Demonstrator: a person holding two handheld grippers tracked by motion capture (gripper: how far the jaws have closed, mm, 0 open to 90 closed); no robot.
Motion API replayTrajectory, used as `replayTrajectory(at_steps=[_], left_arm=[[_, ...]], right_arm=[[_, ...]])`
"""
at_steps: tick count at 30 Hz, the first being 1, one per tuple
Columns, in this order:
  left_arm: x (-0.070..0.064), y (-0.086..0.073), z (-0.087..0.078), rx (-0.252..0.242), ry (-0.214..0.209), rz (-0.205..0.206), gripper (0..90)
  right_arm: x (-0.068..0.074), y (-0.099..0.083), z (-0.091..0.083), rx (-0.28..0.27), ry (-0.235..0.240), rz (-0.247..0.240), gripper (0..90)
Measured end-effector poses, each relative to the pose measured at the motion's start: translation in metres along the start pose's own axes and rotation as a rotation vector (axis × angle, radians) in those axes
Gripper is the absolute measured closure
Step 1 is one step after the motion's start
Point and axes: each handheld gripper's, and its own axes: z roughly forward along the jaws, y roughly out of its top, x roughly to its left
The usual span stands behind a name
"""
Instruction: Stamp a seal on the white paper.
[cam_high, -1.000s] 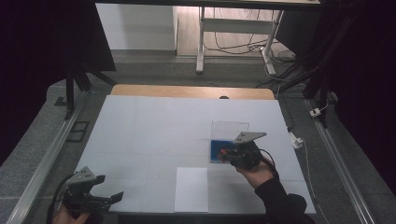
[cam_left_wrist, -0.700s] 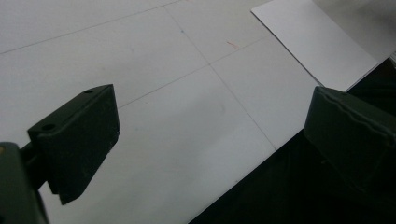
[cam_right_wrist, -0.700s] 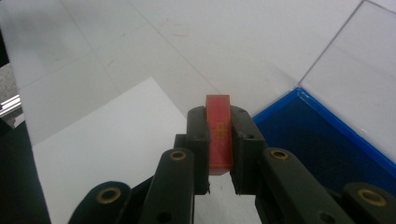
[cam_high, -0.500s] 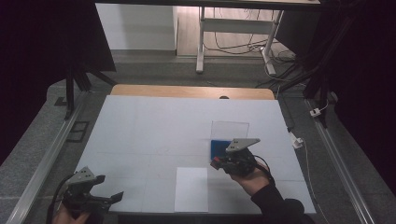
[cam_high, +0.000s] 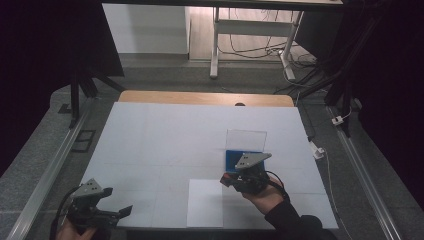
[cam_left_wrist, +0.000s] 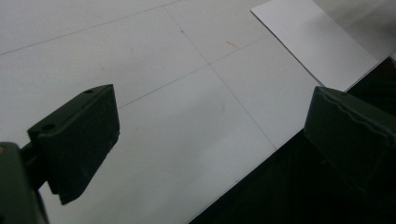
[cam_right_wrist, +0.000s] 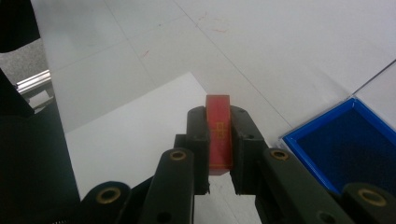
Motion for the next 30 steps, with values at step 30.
replayTrajectory(at_steps=[30], left_arm=[[0.000, 0.000, 0.000, 0.004, 0.001, 0.003, 3.9]], right_arm=[[0.030, 0.005, 0.040, 0.079, 0.073, -0.120, 80.0]])
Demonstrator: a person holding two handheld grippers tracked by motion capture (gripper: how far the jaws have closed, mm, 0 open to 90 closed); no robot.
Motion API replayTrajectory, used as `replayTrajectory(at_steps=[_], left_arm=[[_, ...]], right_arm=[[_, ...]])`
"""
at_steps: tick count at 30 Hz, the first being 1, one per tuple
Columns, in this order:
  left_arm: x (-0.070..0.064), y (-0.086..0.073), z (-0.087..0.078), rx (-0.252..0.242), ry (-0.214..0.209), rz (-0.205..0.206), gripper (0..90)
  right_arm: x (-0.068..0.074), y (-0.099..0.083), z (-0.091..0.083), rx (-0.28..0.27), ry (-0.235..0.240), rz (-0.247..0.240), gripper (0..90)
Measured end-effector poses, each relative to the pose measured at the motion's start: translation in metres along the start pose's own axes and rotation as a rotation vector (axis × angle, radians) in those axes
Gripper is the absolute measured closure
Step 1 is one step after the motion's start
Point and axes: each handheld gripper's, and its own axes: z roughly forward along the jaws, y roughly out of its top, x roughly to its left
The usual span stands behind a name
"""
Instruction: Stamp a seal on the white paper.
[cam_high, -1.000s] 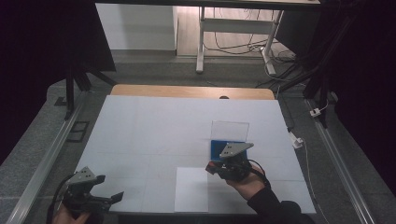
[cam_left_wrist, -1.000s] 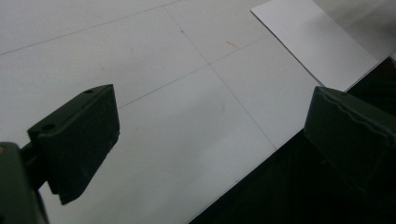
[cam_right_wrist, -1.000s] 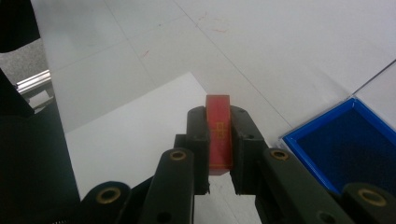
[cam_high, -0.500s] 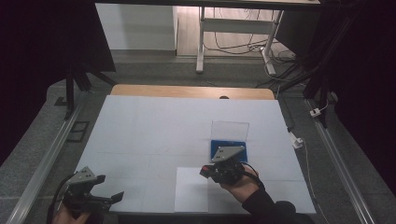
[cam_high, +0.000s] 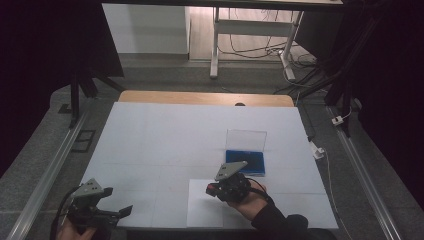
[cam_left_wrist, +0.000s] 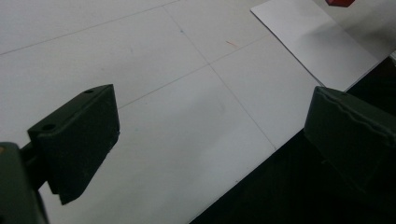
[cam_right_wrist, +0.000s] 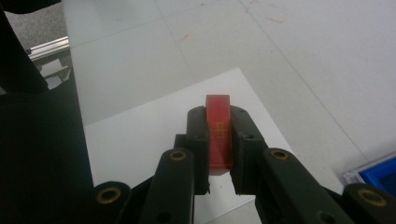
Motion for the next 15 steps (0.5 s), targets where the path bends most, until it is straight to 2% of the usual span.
replayTrajectory(at_steps=[9, 10, 15], left_arm=[[0.000, 0.000, 0.000, 0.001, -0.001, 0.001, 3.9], [0.000, 0.000, 0.000, 0.001, -0.002, 0.001, 3.9], [0.000, 0.000, 0.000, 0.001, -0.001, 0.001, 3.9]], right_arm=[[0.006, 0.000, 0.016, 0.032, 0.029, -0.027, 80.0], [0.006, -0.001, 0.020, 0.040, 0.033, -0.044, 80.0], [0.005, -0.003, 0.028, 0.058, 0.036, -0.047, 80.0]])
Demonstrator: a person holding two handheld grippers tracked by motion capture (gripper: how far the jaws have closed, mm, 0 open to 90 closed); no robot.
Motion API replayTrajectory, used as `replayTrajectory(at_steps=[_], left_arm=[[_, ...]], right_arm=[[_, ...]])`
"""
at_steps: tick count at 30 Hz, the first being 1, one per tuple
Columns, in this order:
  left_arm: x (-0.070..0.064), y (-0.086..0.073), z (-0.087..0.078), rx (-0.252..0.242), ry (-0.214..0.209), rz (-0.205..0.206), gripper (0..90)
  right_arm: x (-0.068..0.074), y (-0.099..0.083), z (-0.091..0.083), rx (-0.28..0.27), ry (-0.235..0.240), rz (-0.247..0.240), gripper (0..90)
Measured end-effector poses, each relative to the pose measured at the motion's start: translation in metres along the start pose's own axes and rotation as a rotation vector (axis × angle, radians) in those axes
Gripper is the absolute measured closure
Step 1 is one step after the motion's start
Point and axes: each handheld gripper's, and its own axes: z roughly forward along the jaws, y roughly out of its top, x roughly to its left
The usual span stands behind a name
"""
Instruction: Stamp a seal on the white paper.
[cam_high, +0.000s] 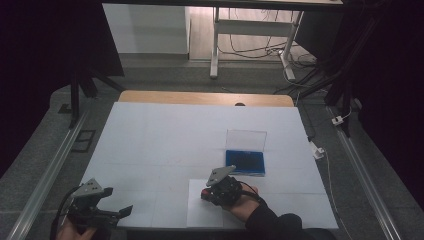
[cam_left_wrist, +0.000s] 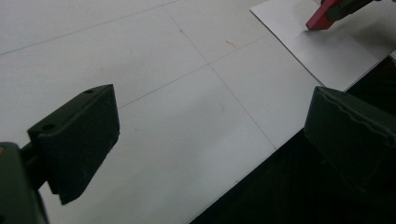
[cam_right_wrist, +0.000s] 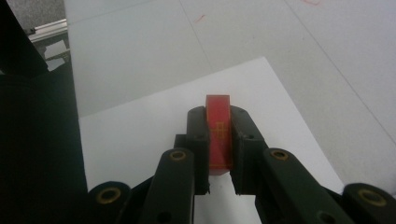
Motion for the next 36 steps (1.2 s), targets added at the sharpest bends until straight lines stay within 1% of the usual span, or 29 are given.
replayTrajectory(at_steps=[8, 14, 15, 16, 17, 19, 20, 22, 23, 24, 25, 27, 29, 31, 32, 33, 34, 36], left_arm=[[0.000, 0.000, 0.000, 0.000, -0.001, 0.000, 3.9], [0.000, 0.000, 0.000, 0.002, -0.001, -0.002, 3.9], [0.000, 0.000, 0.000, 0.002, -0.002, -0.002, 3.9], [0.000, 0.000, 0.000, 0.002, -0.002, -0.002, 3.9], [0.000, 0.000, 0.000, 0.003, -0.002, -0.002, 3.9], [0.000, 0.000, 0.001, 0.003, -0.001, -0.001, 3.9], [0.000, 0.000, 0.001, 0.003, 0.000, 0.000, 3.9], [0.000, 0.001, 0.001, 0.004, -0.002, -0.002, 3.9], [0.000, 0.001, 0.001, 0.004, -0.002, -0.002, 3.9], [0.000, 0.001, 0.001, 0.004, -0.002, -0.002, 3.9], [0.000, 0.001, 0.001, 0.005, 0.000, -0.002, 3.9], [0.000, 0.001, 0.001, 0.009, 0.000, -0.001, 4.0], [0.000, 0.001, 0.001, 0.009, 0.000, 0.001, 4.0], [0.000, 0.001, 0.001, 0.009, 0.000, 0.001, 4.0], [0.000, 0.001, 0.001, 0.009, 0.000, 0.000, 3.9], [0.000, 0.001, 0.001, 0.009, -0.001, 0.000, 4.0], [0.000, 0.001, 0.001, 0.009, 0.000, 0.001, 4.0], [0.000, 0.001, 0.001, 0.008, 0.000, 0.001, 4.0]], right_arm=[[0.000, -0.001, 0.006, 0.015, 0.006, -0.011, 80.0], [-0.001, -0.002, 0.007, 0.013, 0.015, -0.011, 80.2], [-0.001, -0.002, 0.007, 0.015, 0.015, -0.002, 80.3], [-0.001, -0.001, 0.007, 0.024, 0.010, -0.004, 80.3], [-0.001, -0.002, 0.007, 0.013, 0.014, 0.001, 80.4], [-0.001, -0.003, 0.007, 0.010, 0.013, 0.010, 80.5], [0.000, -0.003, 0.007, 0.014, 0.006, 0.000, 80.5], [0.001, -0.003, 0.007, 0.007, 0.004, -0.005, 80.5], [0.004, -0.002, 0.008, 0.011, -0.014, -0.034, 80.5], [0.004, -0.002, 0.008, 0.011, -0.014, -0.034, 80.5], [0.008, -0.001, 0.007, 0.029, -0.041, -0.050, 80.5], [0.010, -0.001, 0.008, 0.023, -0.047, -0.058, 80.5], [0.013, 0.000, 0.008, 0.035, -0.063, -0.075, 80.5], [0.012, -0.001, 0.008, 0.028, -0.061, -0.065, 80.5], [0.011, -0.001, 0.008, 0.028, -0.052, -0.051, 80.5], [0.006, -0.002, 0.008, 0.018, -0.028, -0.027, 80.6], [0.006, -0.002, 0.008, 0.018, -0.028, -0.027, 80.6], [0.003, -0.003, 0.008, 0.013, -0.009, -0.005, 80.5]])
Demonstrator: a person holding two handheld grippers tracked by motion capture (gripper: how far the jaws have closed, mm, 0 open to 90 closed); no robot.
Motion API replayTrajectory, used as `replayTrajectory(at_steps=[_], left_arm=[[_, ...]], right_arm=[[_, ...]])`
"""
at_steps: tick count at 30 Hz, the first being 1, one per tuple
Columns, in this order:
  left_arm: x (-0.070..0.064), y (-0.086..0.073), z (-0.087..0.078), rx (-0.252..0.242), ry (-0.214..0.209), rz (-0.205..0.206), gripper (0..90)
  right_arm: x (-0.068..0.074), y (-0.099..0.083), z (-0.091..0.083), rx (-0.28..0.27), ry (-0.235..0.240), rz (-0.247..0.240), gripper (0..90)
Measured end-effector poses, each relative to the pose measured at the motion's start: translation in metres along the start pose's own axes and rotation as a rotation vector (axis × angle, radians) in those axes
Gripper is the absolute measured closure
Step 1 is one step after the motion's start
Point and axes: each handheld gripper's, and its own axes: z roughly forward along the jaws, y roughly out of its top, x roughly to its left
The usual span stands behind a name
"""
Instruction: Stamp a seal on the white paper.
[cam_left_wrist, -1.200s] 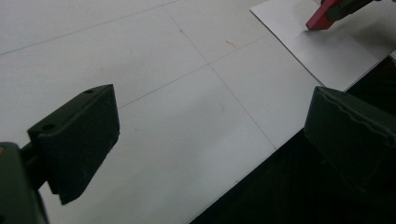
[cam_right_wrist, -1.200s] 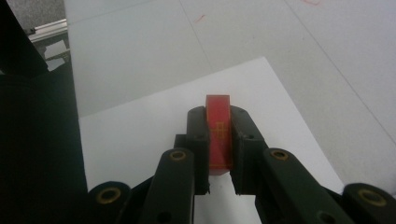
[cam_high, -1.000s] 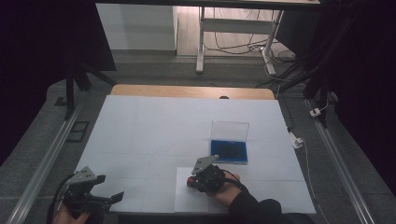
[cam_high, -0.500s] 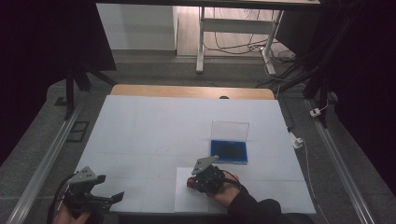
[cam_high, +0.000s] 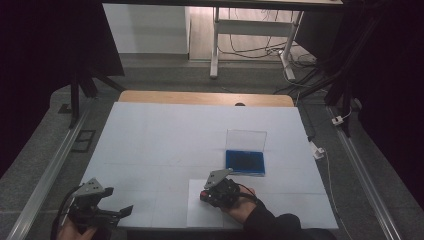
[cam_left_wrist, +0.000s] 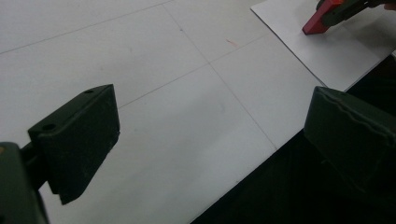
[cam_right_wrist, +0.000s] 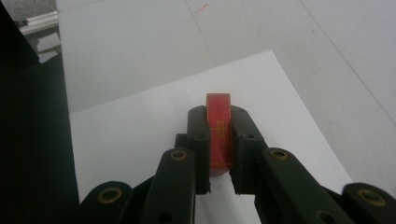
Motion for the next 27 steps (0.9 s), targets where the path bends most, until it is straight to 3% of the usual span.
replayTrajectory(at_steps=[5, 8, 12, 16, 21, 27], left_arm=[[0.000, 0.000, 0.000, 0.000, -0.001, 0.000, 4.0], [0.000, 0.000, 0.000, 0.000, -0.001, -0.001, 4.0], [0.000, 0.000, 0.000, 0.001, 0.001, 0.001, 4.0], [0.000, 0.000, 0.000, 0.002, 0.001, 0.001, 4.0], [0.000, 0.000, 0.000, 0.001, -0.001, 0.000, 4.1], [0.000, 0.000, 0.000, 0.000, -0.001, 0.000, 4.1]], right_arm=[[-0.008, -0.002, 0.000, -0.018, 0.045, 0.045, 80.6], [-0.009, -0.003, 0.000, -0.020, 0.052, 0.046, 80.6], [0.001, 0.000, 0.001, -0.001, -0.004, -0.019, 80.5], [0.005, 0.002, 0.001, 0.013, -0.031, -0.044, 80.5], [-0.002, 0.000, 0.000, -0.003, 0.014, 0.010, 80.6], [-0.008, -0.002, 0.000, -0.008, 0.040, 0.041, 80.6]])
